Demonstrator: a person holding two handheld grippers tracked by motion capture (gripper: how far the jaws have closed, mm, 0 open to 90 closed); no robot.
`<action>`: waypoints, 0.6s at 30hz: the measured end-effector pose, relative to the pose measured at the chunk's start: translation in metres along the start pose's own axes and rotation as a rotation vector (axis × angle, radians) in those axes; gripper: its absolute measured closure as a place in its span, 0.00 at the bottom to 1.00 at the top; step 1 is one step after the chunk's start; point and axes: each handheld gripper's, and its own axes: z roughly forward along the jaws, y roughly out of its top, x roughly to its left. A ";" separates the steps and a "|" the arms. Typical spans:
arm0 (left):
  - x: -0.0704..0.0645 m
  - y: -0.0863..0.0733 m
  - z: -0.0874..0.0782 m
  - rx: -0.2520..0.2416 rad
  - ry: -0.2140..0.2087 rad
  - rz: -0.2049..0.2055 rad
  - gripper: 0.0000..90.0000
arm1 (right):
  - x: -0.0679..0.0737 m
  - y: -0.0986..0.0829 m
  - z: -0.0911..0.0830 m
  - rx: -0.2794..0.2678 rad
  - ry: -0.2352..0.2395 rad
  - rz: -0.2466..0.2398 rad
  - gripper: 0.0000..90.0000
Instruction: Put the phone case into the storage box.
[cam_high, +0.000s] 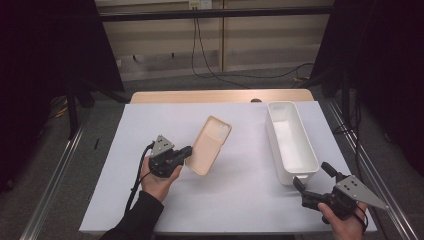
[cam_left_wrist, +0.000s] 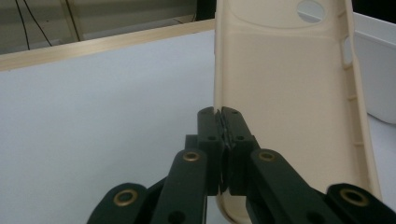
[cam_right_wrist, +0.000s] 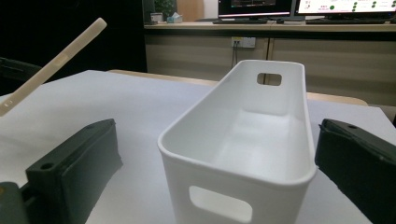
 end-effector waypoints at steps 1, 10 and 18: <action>-0.001 0.000 0.000 -0.001 -0.002 0.001 0.98 | 0.001 0.001 0.001 -0.002 0.002 0.000 0.00; -0.007 0.003 0.001 -0.005 -0.008 0.009 0.98 | 0.008 0.018 0.012 -0.001 0.059 -0.009 0.00; -0.011 0.004 0.000 -0.015 -0.006 0.028 0.98 | 0.016 0.025 0.018 0.020 0.092 -0.038 0.00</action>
